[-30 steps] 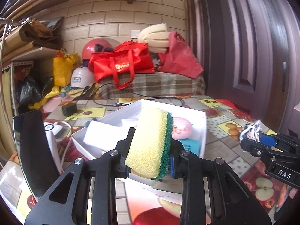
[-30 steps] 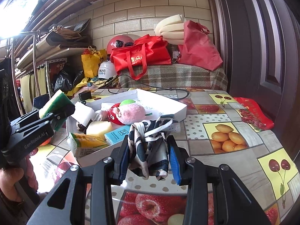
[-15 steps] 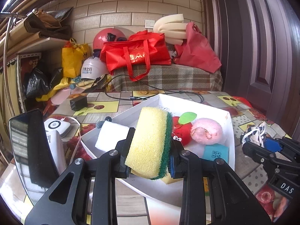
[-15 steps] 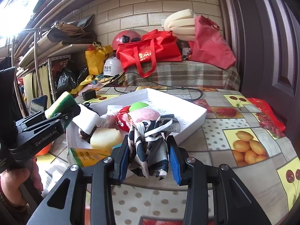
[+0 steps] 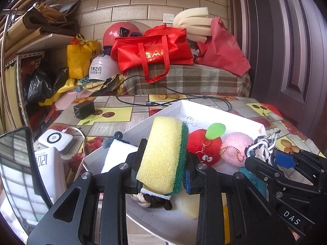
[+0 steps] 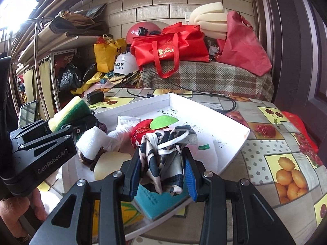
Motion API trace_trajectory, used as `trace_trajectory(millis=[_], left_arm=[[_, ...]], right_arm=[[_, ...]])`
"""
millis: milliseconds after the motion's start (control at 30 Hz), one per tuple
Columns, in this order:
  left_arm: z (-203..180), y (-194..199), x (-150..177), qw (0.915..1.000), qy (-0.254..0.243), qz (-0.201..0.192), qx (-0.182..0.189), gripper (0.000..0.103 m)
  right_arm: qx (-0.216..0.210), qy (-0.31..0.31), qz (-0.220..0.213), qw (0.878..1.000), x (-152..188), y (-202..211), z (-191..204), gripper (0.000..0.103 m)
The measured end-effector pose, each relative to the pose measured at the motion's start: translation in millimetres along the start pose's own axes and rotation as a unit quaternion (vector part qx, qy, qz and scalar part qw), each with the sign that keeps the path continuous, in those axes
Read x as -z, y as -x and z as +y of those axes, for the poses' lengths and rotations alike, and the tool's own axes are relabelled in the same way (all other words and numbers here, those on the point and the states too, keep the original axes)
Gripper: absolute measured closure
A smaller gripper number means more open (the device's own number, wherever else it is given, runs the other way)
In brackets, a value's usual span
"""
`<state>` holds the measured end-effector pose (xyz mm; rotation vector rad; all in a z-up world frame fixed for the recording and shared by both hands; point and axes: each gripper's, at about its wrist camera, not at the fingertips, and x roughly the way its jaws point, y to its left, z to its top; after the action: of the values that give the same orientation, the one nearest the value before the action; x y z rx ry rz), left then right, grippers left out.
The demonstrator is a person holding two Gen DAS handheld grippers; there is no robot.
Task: Organize soft objects
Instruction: 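Place the scrub sponge in the tray with left while right places the patterned cloth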
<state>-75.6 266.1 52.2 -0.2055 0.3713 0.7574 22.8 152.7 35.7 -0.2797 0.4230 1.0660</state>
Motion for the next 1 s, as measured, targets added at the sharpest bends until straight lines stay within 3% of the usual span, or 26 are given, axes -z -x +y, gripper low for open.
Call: trace_trajectory(millis=[500, 900, 967, 1000], left_arm=[[6.5, -38.4, -14.9, 0.9995, 0.014, 0.021, -0.019, 0.074], [8.9, -43.6, -16.2, 0.999, 0.019, 0.027, -0.029, 0.075], [7.3, -39.4, -15.6, 0.999, 0.015, 0.016, -0.039, 0.067], [6.5, -35.9, -15.2, 0.9989, 0.014, 0.006, -0.045, 0.051]], right_arm=[[0.014, 0.004, 0.015, 1.0, -16.0, -32.8, 0.8, 0.064], [0.025, 0.012, 0.017, 0.999, -20.3, -39.8, 2.0, 0.063], [0.028, 0.014, 0.015, 0.999, -20.6, -38.9, 2.9, 0.051], [0.03, 0.016, 0.013, 0.999, -20.9, -38.1, 4.0, 0.032]])
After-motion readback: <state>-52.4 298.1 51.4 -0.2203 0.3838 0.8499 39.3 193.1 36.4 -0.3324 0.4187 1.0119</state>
